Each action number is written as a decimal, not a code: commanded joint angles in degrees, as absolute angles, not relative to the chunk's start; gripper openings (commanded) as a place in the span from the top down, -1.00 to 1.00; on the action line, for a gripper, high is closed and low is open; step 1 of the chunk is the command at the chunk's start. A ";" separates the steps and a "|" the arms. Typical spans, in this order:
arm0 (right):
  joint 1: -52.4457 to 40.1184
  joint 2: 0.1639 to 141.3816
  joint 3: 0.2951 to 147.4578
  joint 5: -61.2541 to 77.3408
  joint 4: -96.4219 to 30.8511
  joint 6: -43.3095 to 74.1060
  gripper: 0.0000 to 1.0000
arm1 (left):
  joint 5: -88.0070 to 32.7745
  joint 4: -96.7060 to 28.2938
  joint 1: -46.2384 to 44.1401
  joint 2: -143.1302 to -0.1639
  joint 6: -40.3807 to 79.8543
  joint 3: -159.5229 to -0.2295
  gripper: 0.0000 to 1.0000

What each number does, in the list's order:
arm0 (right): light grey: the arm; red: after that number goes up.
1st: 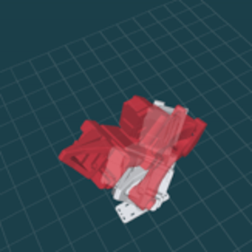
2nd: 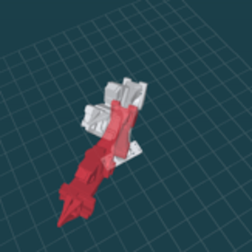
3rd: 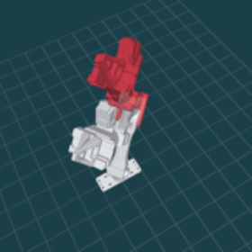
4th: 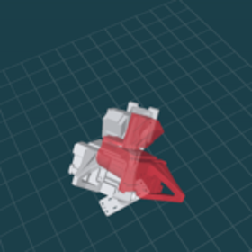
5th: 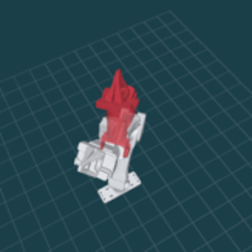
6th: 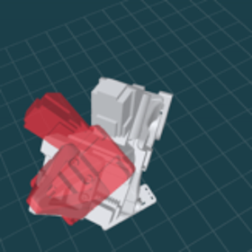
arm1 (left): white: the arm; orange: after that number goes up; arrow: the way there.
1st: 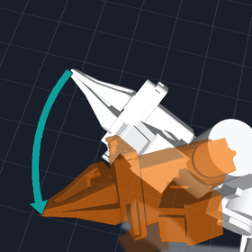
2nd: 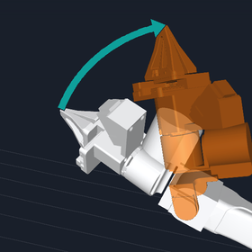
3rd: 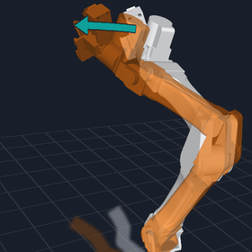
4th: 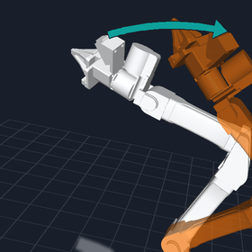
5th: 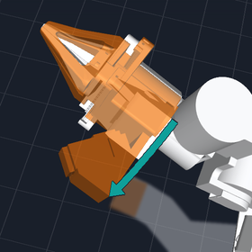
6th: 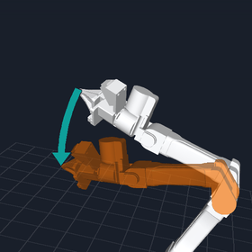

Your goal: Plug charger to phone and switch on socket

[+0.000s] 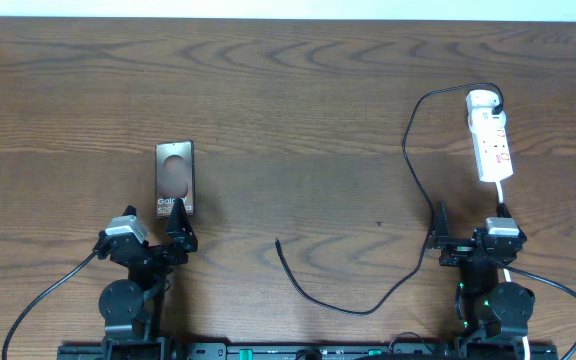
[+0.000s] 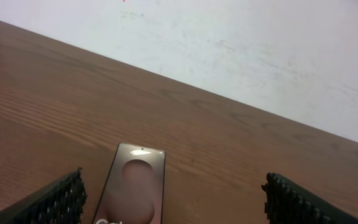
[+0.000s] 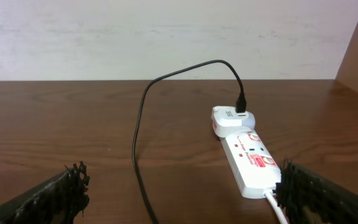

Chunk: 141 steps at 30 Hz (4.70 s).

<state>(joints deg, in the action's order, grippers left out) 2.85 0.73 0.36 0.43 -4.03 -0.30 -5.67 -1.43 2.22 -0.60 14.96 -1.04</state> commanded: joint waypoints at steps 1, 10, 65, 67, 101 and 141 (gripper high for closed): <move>2.57 0.80 0.32 0.80 -4.29 -0.89 -0.98 | -6.87 -3.62 2.57 -0.23 14.61 -0.27 -0.78; 2.57 0.80 0.32 0.78 -4.29 -0.89 -0.98 | -6.87 -3.62 2.57 -0.23 14.61 -0.27 -0.78; 2.57 0.80 0.32 0.80 -4.29 -0.89 -0.98 | -6.85 -3.62 2.57 -0.23 14.61 -0.27 -0.78; 2.57 0.80 0.32 0.78 -4.29 -0.89 -0.98 | -6.85 -3.62 2.57 -0.23 14.63 -0.27 -0.78; 2.57 0.80 0.32 0.78 -4.29 -0.89 -0.99 | -9.13 -3.29 2.57 -0.25 14.59 -0.47 -0.78; 2.57 0.80 0.32 0.78 -4.29 -0.89 -0.99 | -11.11 -54.52 3.27 -90.30 -3.64 -87.55 0.40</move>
<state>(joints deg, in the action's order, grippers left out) 2.85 1.02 0.38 0.43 -4.03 -0.32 -10.63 -54.15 2.96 -89.19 -2.98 -86.28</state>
